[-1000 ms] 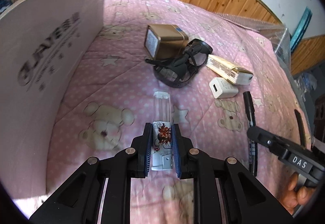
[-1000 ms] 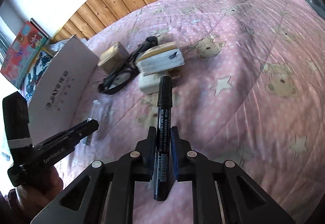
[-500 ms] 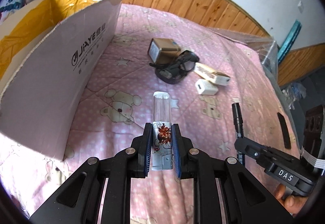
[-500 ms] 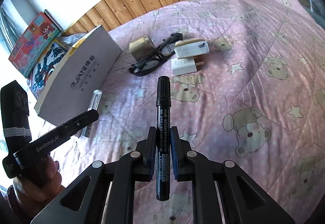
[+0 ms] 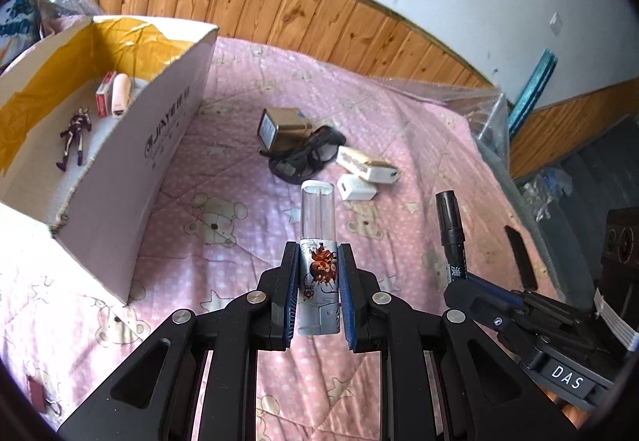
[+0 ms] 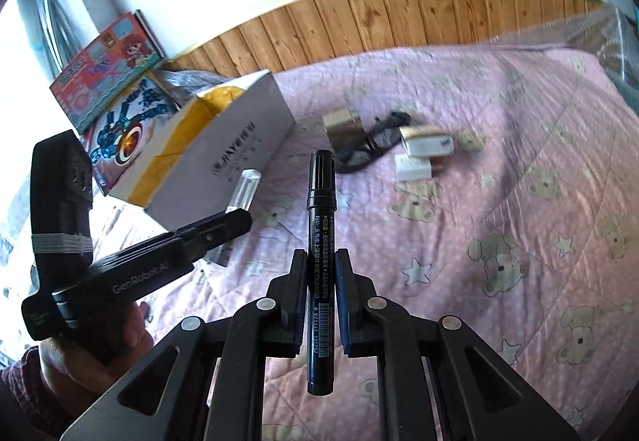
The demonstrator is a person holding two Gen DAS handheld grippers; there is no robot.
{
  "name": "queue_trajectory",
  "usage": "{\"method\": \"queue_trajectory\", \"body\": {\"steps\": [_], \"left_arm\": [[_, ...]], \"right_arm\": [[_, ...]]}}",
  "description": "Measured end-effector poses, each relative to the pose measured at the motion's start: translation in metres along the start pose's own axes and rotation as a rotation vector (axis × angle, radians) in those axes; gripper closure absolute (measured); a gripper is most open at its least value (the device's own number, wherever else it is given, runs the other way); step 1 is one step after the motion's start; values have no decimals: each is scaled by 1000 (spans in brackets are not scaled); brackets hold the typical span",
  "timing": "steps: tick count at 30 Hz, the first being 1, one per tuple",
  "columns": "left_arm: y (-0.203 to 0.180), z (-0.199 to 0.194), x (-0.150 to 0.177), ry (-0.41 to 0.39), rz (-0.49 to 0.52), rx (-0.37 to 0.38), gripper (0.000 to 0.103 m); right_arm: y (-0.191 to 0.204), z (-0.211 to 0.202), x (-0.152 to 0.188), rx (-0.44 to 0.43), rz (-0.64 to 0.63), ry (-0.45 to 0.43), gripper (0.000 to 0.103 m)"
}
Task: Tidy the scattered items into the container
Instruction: 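Lift the glass tube and marker and carry both toward the white box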
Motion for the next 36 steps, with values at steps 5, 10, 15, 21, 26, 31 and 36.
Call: {"method": "queue_trajectory", "body": {"steps": [5, 10, 15, 21, 26, 31, 36], "left_arm": [[8, -23, -8, -40, -42, 23, 84], [19, -47, -23, -89, -65, 28, 84], [37, -72, -43, -142, -96, 6, 84], [68, -87, -60, -183, -173, -17, 84], [85, -82, -63, -178, -226, -27, 85], [97, -83, -67, -175, -224, -51, 85], [115, -89, -76, -193, -251, -66, 85]], "right_arm": [[24, -10, -10, 2, -58, -13, 89], [51, -11, -21, -11, -124, -22, 89], [83, -5, -39, -53, -177, -40, 89], [113, 8, -52, -97, -238, -25, 89], [123, 15, -55, -109, -269, -5, 89], [130, 26, -68, -151, -251, -8, 89], [149, 42, -80, -177, -275, 2, 89]]}}
Point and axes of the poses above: each gripper's, at about its wrist camera, not at the fingertips, and z roughly the way its jaws point, y to its left, x to its underside, the point moved 9 cm from there along z, roughly the way its jaws point, and after that the axes turned 15 degrees about -x, right-handed, at the moved point
